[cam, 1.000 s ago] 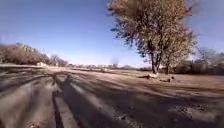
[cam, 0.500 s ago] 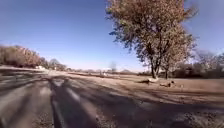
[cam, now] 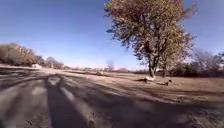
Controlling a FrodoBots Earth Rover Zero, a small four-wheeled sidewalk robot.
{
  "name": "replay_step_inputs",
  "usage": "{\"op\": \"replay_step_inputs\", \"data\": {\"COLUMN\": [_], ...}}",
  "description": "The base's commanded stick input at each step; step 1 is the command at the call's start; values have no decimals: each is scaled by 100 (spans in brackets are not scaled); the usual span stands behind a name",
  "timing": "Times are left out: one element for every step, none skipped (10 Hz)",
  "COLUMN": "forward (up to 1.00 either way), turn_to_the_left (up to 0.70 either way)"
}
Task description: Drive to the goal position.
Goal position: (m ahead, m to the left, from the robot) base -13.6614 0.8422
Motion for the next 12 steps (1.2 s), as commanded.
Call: {"op": "replay_step_inputs", "data": {"forward": [50, 50, 50, 50, 50, 50, 39, 1, 0, 0, 0, 0], "turn_to_the_left": [0, 0, 0, 0, 0, 0, 0, 0, 0, 0, 0, 0]}}
